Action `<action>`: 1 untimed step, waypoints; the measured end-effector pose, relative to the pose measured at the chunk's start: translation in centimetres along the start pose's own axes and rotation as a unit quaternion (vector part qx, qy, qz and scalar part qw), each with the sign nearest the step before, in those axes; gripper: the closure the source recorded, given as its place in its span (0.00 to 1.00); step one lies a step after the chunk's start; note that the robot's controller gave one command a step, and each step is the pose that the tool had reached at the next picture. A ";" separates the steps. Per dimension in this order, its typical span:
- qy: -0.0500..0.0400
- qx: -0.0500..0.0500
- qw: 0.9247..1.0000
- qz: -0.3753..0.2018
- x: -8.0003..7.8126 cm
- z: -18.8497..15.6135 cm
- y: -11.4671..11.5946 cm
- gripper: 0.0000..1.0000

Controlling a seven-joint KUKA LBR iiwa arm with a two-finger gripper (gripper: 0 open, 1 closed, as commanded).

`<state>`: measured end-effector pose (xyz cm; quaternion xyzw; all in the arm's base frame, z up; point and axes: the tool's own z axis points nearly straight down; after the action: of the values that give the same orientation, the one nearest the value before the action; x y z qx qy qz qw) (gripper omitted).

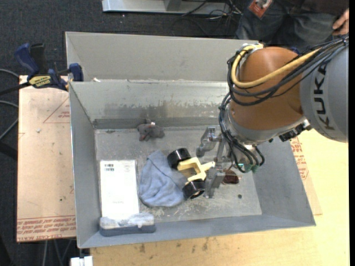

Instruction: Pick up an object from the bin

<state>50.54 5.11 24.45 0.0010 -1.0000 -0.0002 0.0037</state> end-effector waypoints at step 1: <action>-0.004 0.000 1.000 0.001 -0.1 -0.4 0.0 0.00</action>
Offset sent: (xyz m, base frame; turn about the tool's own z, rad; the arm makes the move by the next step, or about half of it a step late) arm 0.0016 -0.0149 -0.1659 -0.1506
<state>50.69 5.08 24.86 0.0001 -1.0000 -0.0005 -0.0003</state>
